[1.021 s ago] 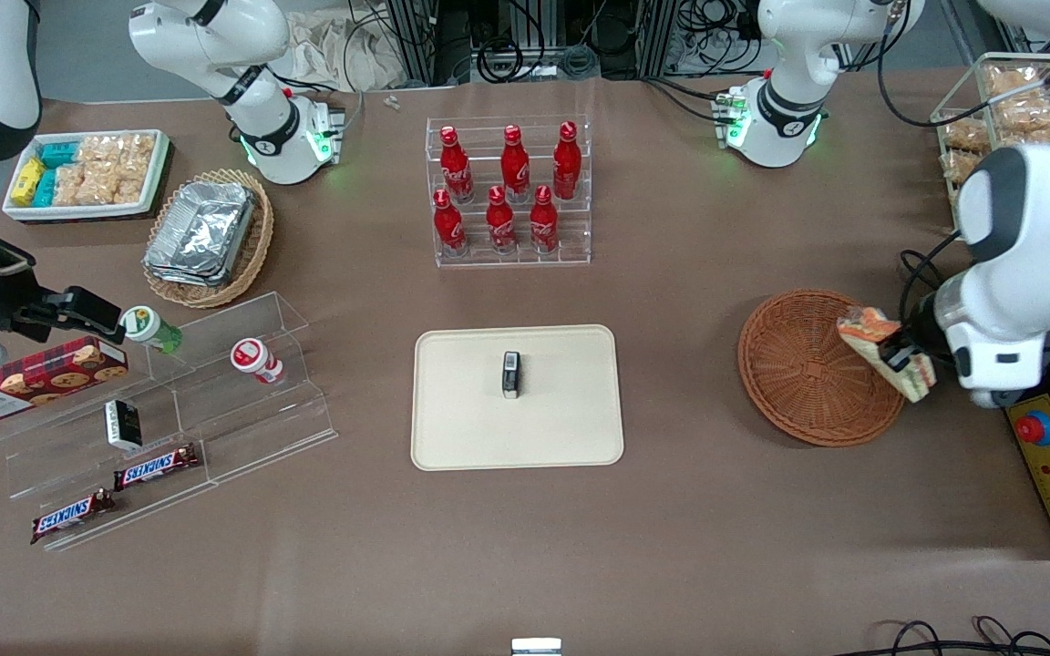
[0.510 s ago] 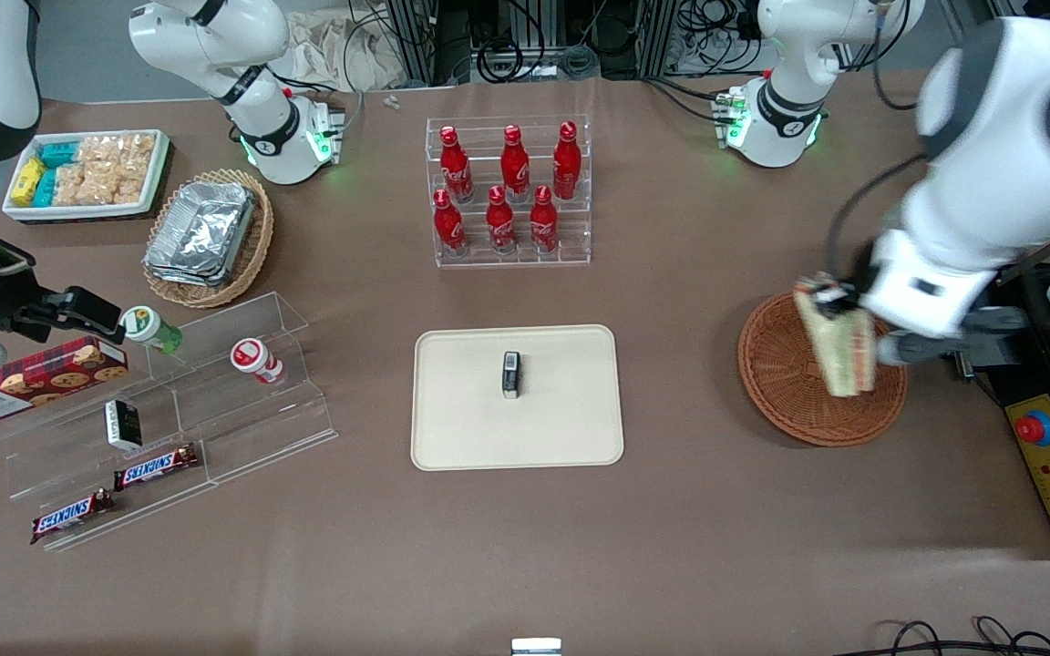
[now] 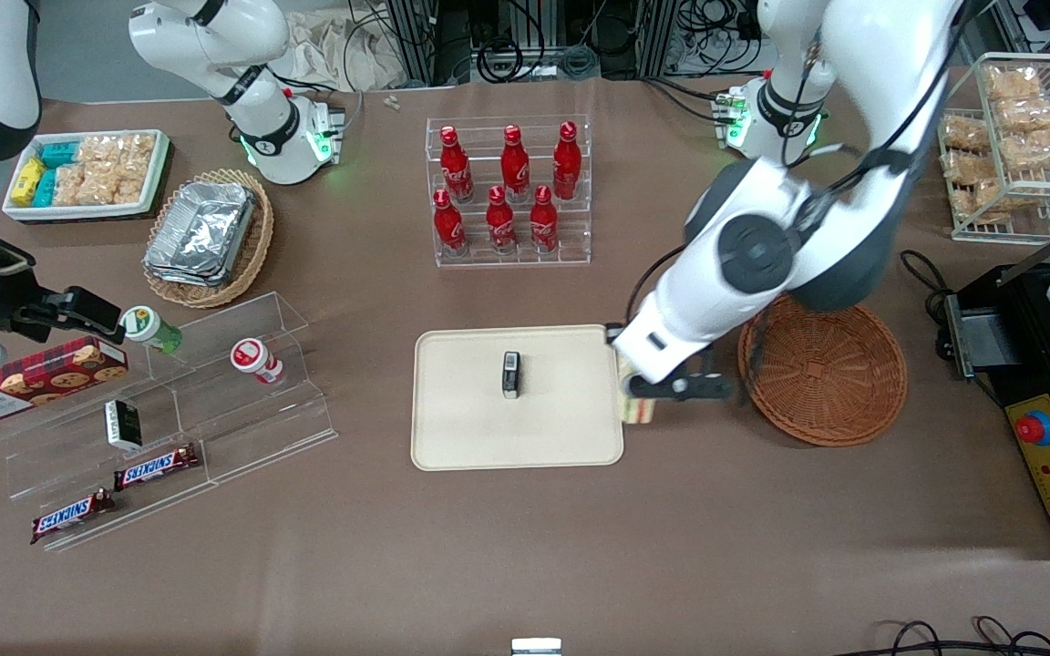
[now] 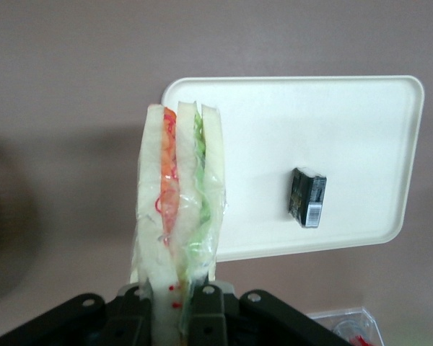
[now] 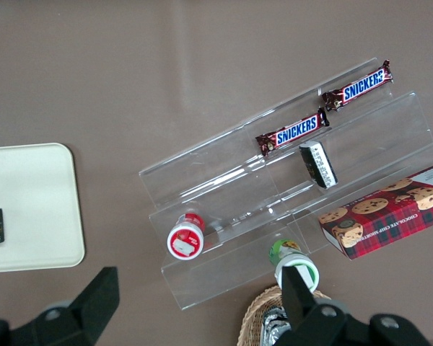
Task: Place sandwich from basket to tray
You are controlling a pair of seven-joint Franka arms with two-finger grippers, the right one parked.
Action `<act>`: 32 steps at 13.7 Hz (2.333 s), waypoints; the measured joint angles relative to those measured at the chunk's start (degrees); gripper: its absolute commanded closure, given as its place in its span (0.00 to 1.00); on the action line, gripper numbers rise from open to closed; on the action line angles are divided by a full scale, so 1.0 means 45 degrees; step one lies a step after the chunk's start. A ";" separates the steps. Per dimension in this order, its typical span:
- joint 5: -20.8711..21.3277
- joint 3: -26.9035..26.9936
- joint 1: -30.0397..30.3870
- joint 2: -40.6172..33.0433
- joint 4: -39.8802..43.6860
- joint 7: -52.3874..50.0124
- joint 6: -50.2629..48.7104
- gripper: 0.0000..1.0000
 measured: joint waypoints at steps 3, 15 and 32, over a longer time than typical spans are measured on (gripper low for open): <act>0.1351 0.0001 -0.0644 0.1610 0.0028 -0.1573 0.1371 1.00; 0.1960 0.0028 -0.0811 0.3363 -0.0050 -0.2671 0.2609 0.00; 0.1999 0.0042 -0.0070 0.0888 0.0723 -0.2982 -0.0123 0.00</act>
